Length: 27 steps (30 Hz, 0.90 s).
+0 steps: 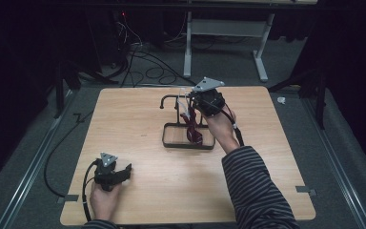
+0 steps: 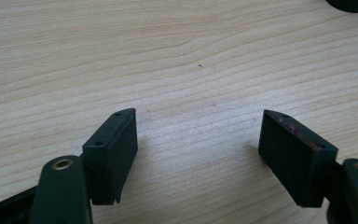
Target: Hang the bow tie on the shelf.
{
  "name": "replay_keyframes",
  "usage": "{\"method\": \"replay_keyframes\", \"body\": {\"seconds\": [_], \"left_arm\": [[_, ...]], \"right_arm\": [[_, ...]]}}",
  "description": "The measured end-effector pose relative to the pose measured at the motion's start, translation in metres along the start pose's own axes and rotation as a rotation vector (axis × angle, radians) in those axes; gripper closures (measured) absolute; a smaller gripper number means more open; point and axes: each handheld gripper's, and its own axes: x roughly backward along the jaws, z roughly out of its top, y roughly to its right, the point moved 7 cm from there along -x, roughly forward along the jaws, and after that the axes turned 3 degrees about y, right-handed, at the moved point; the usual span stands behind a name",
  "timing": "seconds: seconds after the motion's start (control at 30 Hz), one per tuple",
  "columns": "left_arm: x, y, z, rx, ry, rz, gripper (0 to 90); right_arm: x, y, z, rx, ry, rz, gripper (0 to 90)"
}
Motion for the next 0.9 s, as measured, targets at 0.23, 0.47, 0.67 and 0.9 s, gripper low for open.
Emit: {"method": "replay_keyframes", "body": {"seconds": [0.23,0.47,0.67,0.9], "left_arm": [[0.000,0.000,0.000,0.000,0.000,0.000,28.5],[0.000,0.000,0.000,0.000,0.000,0.000,28.5],[0.000,0.000,0.000,0.000,0.000,0.000,28.6],[0.000,0.000,0.000,0.000,-0.001,0.000,28.5]], "right_arm": [[-0.003,-0.002,-0.003,-0.007,-0.016,0.014,86.7],[-0.003,-0.003,-0.004,-0.031,-0.023,0.034,75.8],[0.004,-0.003,-0.006,-0.046,-0.002,0.042,73.5],[0.020,-0.001,-0.014,-0.080,0.023,0.066,70.1]]}}
